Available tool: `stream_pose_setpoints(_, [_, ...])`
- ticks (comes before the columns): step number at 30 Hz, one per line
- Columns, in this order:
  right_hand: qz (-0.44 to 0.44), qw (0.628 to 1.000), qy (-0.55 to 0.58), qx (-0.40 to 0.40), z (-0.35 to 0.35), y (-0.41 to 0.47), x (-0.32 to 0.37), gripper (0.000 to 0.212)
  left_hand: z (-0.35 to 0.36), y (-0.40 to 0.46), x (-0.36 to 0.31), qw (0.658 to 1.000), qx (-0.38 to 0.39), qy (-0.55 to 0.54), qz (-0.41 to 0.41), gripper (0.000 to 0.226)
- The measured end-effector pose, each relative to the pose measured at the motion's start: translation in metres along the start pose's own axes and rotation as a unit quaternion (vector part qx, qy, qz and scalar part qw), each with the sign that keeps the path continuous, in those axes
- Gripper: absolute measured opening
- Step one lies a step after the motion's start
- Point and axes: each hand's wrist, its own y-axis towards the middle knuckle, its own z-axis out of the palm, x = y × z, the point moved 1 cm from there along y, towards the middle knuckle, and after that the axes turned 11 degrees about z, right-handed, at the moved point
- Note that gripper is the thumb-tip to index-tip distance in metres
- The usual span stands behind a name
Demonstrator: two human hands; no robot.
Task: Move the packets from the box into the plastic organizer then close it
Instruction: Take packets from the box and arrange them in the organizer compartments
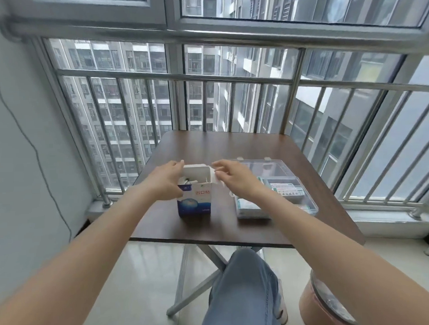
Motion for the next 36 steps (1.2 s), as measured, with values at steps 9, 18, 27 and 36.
stream_pose_setpoints(9, [-0.159, 0.979, -0.084, -0.094, 0.021, -0.034, 0.008, 0.014, 0.021, -0.038, 0.004, 0.980, -0.172, 0.010, 0.103, 0.079])
stream_pose_setpoints(18, [-0.137, 0.951, -0.274, -0.043, 0.032, -0.034, 0.029, 0.025, 0.029, -0.058, -0.003, 0.974, -0.199, 0.020, 0.108, 0.072])
stream_pose_setpoints(27, [-0.159, 0.927, -0.336, -0.057, 0.052, -0.032, 0.045, 0.024, 0.031, -0.050, 0.003, 0.973, -0.196, -0.035, 0.120, 0.071])
stream_pose_setpoints(36, [-0.139, 0.931, -0.333, -0.047, 0.061, -0.018, 0.044, 0.030, 0.030, -0.047, 0.009, 0.970, -0.200, -0.063, 0.125, 0.074])
